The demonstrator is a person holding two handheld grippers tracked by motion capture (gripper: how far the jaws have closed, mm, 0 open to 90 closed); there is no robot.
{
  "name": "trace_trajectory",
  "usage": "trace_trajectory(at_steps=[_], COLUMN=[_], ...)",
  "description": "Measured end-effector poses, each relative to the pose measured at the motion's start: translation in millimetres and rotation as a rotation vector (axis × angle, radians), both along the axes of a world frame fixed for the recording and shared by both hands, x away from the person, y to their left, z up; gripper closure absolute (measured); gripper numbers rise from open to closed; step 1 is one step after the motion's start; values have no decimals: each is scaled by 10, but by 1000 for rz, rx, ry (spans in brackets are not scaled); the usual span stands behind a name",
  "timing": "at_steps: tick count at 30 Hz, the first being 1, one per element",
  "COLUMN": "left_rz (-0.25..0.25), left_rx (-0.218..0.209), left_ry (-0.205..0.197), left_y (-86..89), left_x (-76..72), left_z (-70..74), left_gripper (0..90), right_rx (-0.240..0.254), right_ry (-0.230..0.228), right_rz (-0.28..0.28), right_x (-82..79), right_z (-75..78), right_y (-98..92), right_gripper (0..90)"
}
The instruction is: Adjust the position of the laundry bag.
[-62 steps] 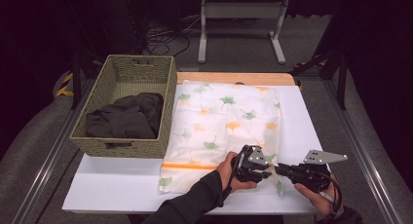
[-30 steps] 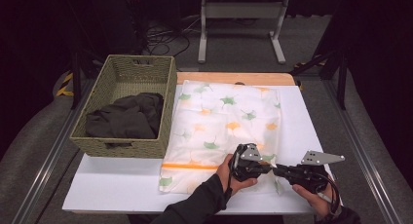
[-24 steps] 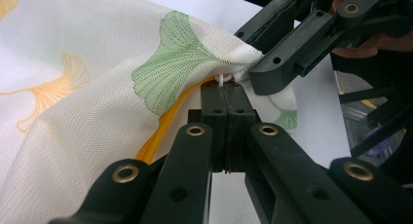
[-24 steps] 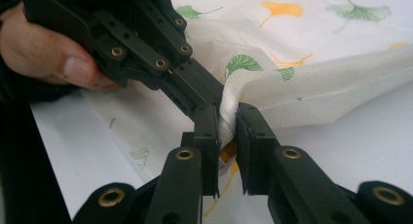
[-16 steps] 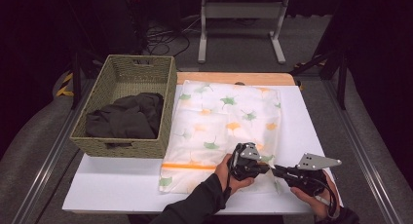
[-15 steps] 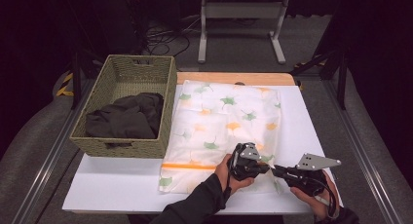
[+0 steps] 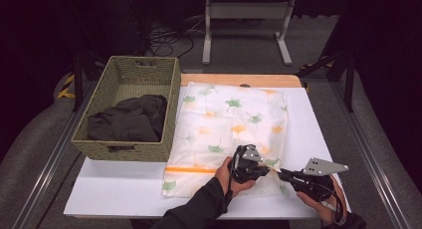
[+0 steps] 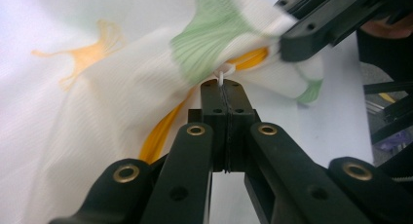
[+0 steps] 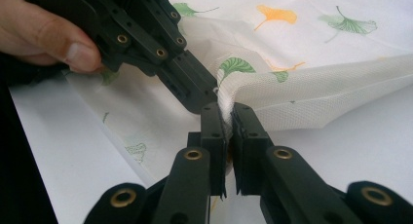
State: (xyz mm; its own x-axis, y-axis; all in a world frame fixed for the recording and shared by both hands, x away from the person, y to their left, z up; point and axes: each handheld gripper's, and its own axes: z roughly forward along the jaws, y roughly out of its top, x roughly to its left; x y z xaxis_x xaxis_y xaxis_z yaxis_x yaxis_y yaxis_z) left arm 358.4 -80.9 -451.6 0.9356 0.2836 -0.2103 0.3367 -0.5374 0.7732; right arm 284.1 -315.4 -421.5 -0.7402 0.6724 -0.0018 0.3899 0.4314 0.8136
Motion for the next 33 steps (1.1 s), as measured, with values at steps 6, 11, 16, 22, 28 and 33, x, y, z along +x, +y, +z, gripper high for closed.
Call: trace_trajectory(at_steps=[6,11,16,22,28,33], left_rz=[35,75,99,142,176,207], left_rx=[32,76,102,153,163,198], left_ry=[2,6,1,-11,5,-15], left_y=[175,448,731,1084,1332,1607], left_x=[41,55,48,-1,-51,-113], left_z=[-25,-41,-50,-58,-63,-48], left_gripper=[899,899,899,899,899,899], right_rx=[21,33,37,37,24,32], right_ry=[1,-2,-1,7,9,37], right_rz=[-25,-48,-73,-102,-120,-154], right_x=[11,16,29,52,57,87], right_z=[1,3,2,-23,-25,-58], right_y=[-62,-95,-126,-159,-189,-236], right_gripper=[849,849,849,849,849,849])
